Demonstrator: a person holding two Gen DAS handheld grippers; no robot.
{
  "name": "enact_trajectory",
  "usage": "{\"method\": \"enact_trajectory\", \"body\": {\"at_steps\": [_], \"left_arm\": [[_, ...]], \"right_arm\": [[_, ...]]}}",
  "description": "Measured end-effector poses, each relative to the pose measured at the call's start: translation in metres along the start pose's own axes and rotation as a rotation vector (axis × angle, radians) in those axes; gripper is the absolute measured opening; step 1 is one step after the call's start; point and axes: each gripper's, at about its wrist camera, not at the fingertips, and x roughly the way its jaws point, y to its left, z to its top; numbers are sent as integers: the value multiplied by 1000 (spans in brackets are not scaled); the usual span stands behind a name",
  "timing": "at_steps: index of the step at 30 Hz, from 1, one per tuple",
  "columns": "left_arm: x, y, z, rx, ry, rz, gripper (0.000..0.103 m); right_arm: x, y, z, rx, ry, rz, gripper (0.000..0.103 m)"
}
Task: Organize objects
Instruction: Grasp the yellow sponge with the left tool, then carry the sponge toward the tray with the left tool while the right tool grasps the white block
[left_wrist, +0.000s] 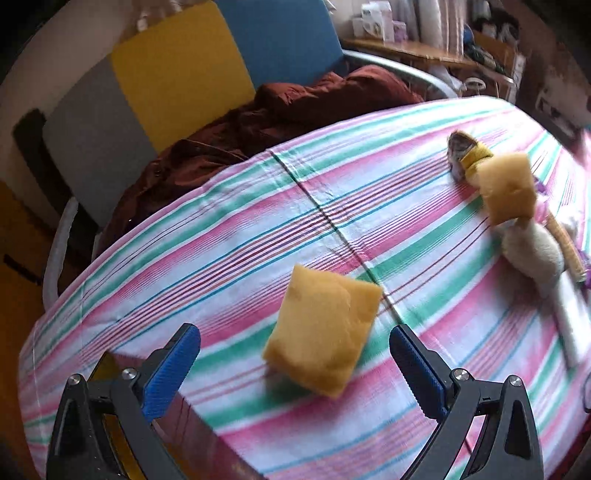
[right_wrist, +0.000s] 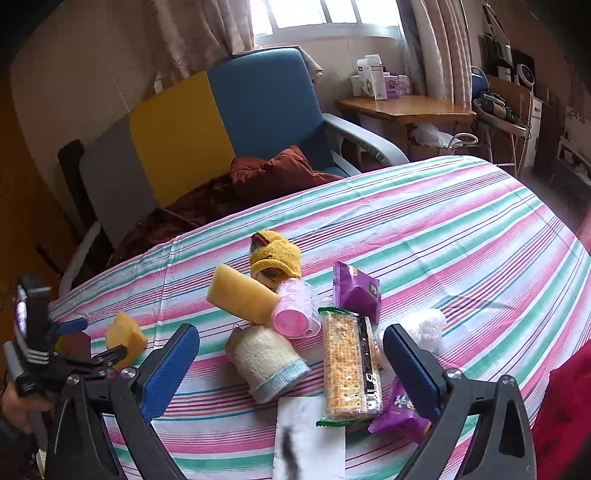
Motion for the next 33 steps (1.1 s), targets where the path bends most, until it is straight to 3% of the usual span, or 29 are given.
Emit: {"method": "enact_trajectory", "body": {"at_steps": [2, 4, 6, 8, 16, 22, 27, 33], "left_arm": [[11, -1, 4, 7, 19, 4, 102], [20, -1, 8, 4, 45, -18, 91], [24, -2, 9, -18, 79, -112, 61], [18, -8, 9, -13, 71, -102, 60], [-38, -36, -21, -57, -38, -246, 59], [-79, -52, -58, -100, -88, -330, 59], [-98, -51, -90, -158, -98, -363, 59], [-119, -36, -123, -240, -115, -377, 59]], "right_arm": [[1, -1, 0, 2, 4, 2, 102], [3, -1, 0, -1, 10, -3, 102], [5, 1, -1, -9, 22, 0, 102], [7, 3, -2, -23, 29, 2, 102], [19, 22, -9, -136, 71, -23, 101], [25, 22, -12, -143, 100, -11, 98], [29, 16, -11, -102, 134, 65, 97], [32, 21, -13, -134, 144, 20, 93]]}}
